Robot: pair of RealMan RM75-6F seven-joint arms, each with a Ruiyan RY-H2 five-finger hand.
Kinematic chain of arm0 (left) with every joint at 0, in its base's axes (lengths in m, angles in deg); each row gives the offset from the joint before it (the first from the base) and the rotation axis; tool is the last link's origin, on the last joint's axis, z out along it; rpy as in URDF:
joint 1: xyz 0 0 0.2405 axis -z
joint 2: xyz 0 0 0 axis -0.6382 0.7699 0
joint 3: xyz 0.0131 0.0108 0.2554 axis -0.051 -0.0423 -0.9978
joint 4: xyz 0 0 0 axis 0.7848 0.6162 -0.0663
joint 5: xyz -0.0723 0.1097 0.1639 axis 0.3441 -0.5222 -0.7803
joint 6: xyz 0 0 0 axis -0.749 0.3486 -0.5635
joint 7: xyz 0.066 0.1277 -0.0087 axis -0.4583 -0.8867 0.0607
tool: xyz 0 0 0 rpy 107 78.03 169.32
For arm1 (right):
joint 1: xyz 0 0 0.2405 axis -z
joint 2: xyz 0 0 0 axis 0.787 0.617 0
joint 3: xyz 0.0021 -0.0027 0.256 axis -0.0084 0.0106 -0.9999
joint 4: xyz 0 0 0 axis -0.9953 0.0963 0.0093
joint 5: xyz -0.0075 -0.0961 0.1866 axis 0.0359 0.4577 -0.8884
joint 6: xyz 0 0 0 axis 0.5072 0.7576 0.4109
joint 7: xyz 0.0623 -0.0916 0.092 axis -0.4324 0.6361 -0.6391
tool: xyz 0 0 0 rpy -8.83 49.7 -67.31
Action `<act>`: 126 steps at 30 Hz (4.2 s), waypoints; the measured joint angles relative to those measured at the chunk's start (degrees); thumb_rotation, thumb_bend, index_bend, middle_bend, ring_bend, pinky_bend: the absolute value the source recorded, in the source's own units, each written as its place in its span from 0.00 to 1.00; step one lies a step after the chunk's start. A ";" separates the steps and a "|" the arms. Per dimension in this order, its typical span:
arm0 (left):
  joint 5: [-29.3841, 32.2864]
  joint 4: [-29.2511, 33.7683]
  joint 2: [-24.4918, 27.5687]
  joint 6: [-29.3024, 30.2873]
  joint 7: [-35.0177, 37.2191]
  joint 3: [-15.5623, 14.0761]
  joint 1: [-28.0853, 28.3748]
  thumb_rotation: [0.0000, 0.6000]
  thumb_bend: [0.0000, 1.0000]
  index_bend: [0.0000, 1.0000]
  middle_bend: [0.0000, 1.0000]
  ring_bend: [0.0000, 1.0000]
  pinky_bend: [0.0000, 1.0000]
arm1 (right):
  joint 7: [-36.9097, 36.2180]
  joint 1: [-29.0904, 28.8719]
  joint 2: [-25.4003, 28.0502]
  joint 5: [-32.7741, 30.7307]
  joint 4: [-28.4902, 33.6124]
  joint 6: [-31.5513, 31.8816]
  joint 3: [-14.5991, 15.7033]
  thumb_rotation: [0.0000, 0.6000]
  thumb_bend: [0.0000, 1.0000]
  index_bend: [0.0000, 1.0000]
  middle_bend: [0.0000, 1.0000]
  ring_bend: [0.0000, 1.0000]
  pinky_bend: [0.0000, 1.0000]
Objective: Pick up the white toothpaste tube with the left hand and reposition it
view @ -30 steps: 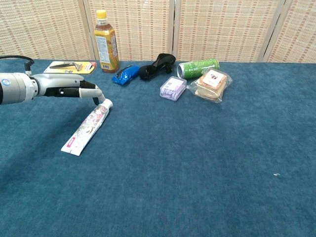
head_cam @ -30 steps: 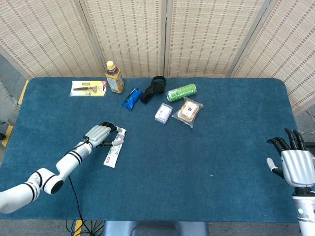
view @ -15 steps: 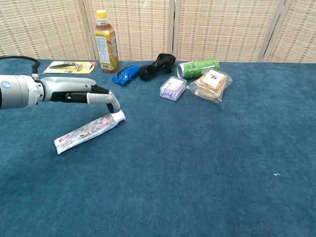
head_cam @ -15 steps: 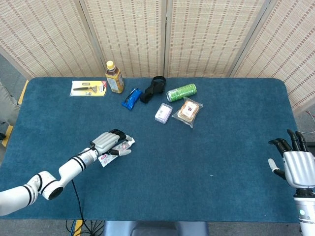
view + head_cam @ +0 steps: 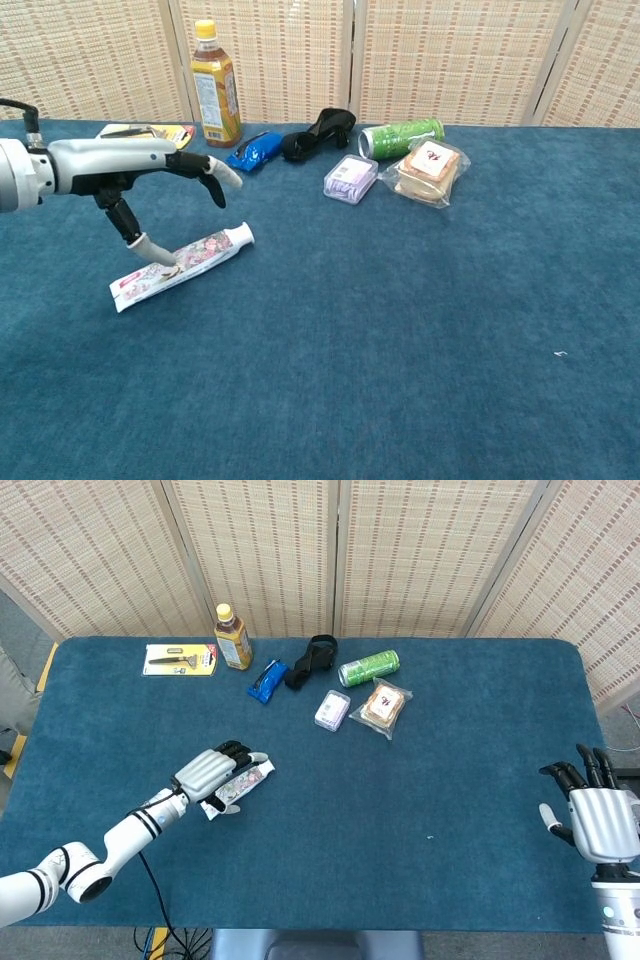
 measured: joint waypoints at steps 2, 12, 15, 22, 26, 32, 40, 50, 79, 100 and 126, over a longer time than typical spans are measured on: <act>1.07 -0.68 -1.03 -0.24 -0.86 0.05 -0.15 1.00 0.11 0.10 0.21 0.10 0.04 | 0.05 0.15 0.08 0.03 0.16 0.25 0.02 1.00 0.23 0.34 0.34 0.22 0.06; 3.79 -5.43 -6.65 -0.24 -6.09 0.27 -0.47 1.00 0.11 0.03 0.15 0.09 0.04 | 0.02 1.09 0.65 -0.30 1.05 1.15 0.23 1.00 0.23 0.34 0.34 0.22 0.06; 4.37 -7.09 -8.36 0.47 -7.72 0.32 -0.86 1.00 0.11 0.00 0.13 0.07 0.04 | 0.07 1.14 0.60 -0.60 1.05 0.87 0.32 1.00 0.23 0.34 0.34 0.22 0.06; 5.04 -10.29 -11.56 3.09 -9.54 0.33 -2.24 1.00 0.11 0.00 0.01 0.00 0.04 | -0.01 1.04 0.86 -0.84 1.72 0.43 0.25 1.00 0.23 0.34 0.34 0.22 0.06; 4.80 -11.80 -12.74 3.74 -10.60 -0.01 -2.66 1.00 0.11 0.00 0.00 0.00 0.03 | 0.14 0.90 0.76 -1.31 1.68 -0.05 0.20 1.00 0.23 0.34 0.34 0.22 0.06; 4.40 -14.01 -14.09 4.42 -11.56 -0.41 -3.05 1.00 0.11 0.00 0.00 0.00 0.03 | 0.11 1.03 0.88 -1.15 1.84 0.28 0.17 1.00 0.23 0.34 0.34 0.22 0.06; 4.00 -18.21 -15.46 5.15 -15.18 -1.09 -3.64 1.00 0.11 0.00 0.00 0.00 0.02 | -0.25 1.34 0.90 -0.99 1.85 0.54 0.36 1.00 0.23 0.34 0.34 0.22 0.06; 6.24 -23.00 -15.57 4.51 -17.77 0.36 -3.96 1.00 0.11 0.00 0.00 0.00 0.03 | -0.38 1.35 0.70 -0.51 1.86 0.59 0.48 1.00 0.23 0.34 0.34 0.22 0.06; 10.77 -14.21 -12.15 -3.89 -16.26 2.46 -1.01 0.94 0.25 0.37 0.17 0.04 0.02 | -3.34 2.13 0.67 -0.88 -0.12 0.84 0.49 1.00 0.23 0.34 0.34 0.21 0.06; 10.84 -16.98 -15.13 -2.50 -14.93 2.54 -1.58 1.00 0.25 0.48 0.51 0.32 0.05 | -4.83 2.77 0.61 -0.93 -0.99 1.10 0.63 1.00 0.23 0.34 0.34 0.21 0.06; 6.25 -8.44 -3.20 -1.45 -4.09 2.79 -0.37 0.94 0.45 0.58 0.65 0.41 0.09 | -4.67 -5.37 4.04 8.24 5.18 -6.25 -0.18 1.00 0.35 0.34 0.34 0.20 0.06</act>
